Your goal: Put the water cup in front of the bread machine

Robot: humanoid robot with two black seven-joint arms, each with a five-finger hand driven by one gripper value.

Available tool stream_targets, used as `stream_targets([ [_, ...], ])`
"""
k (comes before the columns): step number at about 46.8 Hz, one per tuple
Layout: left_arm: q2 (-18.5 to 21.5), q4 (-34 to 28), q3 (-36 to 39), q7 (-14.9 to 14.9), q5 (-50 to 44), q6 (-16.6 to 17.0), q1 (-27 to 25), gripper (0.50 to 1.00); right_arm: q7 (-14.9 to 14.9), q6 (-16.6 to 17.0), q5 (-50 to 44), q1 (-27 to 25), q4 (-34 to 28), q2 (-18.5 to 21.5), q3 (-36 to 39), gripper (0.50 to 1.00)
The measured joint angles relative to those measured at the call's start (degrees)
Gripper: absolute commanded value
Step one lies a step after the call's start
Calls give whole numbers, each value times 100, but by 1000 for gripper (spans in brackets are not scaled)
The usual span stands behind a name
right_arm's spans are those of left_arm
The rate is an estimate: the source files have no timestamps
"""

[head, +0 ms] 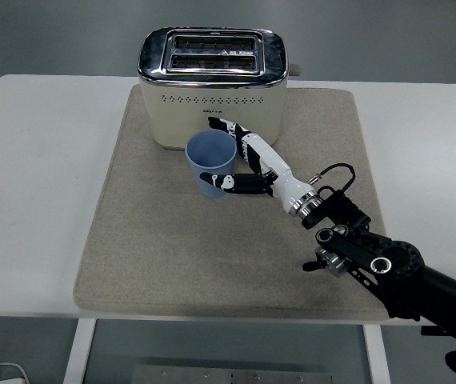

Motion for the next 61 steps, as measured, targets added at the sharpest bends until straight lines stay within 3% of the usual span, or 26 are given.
stream_targets([
  [12,0,-2,0,3,0,0,-2,1000,0,7,0,1,6,-8,2,917],
  [27,0,-2,-2,5,0,0,-3,1000,8,-3,42,-16,10,-313,35,915],
  [46,0,-4,-1,4,0,0,-2,1000,295,22,74,-313,194,-1057,68,917],
  [61,0,-1,-1,5,0,0,-2,1000,310,22,454,-545,166,-1689,352,917],
])
